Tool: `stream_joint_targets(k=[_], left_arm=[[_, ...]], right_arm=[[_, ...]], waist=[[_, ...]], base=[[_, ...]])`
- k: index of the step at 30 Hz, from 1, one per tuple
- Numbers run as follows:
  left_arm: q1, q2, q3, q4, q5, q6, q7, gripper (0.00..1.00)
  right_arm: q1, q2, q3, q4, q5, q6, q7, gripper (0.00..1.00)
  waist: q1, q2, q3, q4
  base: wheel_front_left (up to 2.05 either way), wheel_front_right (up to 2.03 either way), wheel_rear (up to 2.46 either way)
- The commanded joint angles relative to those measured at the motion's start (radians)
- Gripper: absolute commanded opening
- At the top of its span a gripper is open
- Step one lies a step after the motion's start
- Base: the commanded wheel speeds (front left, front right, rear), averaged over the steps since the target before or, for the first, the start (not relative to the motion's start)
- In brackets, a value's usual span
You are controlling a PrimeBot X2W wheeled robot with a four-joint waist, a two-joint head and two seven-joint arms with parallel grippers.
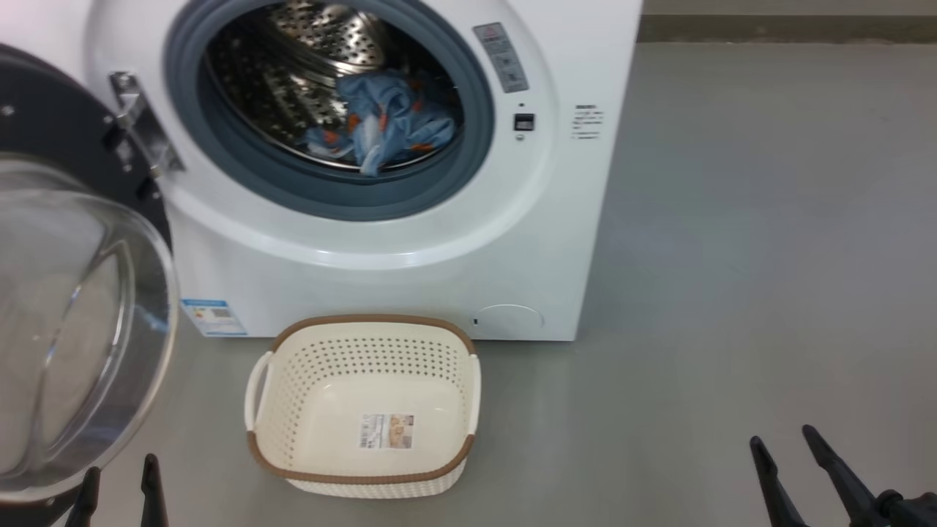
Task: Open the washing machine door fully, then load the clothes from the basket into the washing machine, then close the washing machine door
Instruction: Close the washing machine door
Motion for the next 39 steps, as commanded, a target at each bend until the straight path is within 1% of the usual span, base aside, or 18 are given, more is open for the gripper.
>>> stream_joint_targets(k=[1,8,9,19,26,33,39], left_arm=[[-0.013,0.009,0.033,-0.016,-0.005,-0.003,-0.005,1.00],[-0.007,-0.008,0.030,-0.009,-0.002,-0.003,-0.005,1.00],[-0.007,-0.008,0.030,-0.009,-0.002,-0.003,-0.005,1.00],[-0.004,-0.024,0.034,-0.003,-0.020,-0.003,-0.005,1.00],[-0.010,-0.033,0.030,0.004,-0.028,-0.003,-0.005,1.00],[-0.003,-0.037,0.036,0.007,-0.033,-0.003,-0.005,1.00],[0.007,-0.041,0.058,-0.003,-0.040,-0.003,-0.005,1.00]], right_arm=[[-0.038,-0.029,0.032,-0.015,0.001,0.001,-0.005,1.00],[-0.078,-0.036,0.082,0.005,0.007,0.001,-0.005,1.00],[-0.078,-0.036,0.082,0.005,0.007,0.001,-0.005,1.00],[-0.139,-0.044,0.168,0.027,0.017,0.001,-0.005,1.00],[-0.175,-0.055,0.203,0.039,0.023,0.001,-0.005,1.00],[-0.190,-0.052,0.228,0.047,0.029,0.001,-0.005,1.00],[-0.212,-0.055,0.256,0.058,0.035,0.001,-0.005,1.00]], waist=[[0.0000,0.0000,-0.005,0.058],[0.0000,0.0000,-0.014,0.155],[0.0000,0.0000,-0.014,0.155],[0.0000,0.0000,-0.010,0.272],[0.0000,0.0000,-0.010,0.340],[0.0000,0.0000,-0.021,0.388],[0.0000,0.0000,-0.015,0.397]], base=[[0.00,0.00,0.00],[0.00,0.00,0.00],[0.00,0.00,0.00],[0.00,0.00,0.00],[0.00,0.00,0.00],[0.00,0.00,0.00],[0.00,0.00,0.00]])
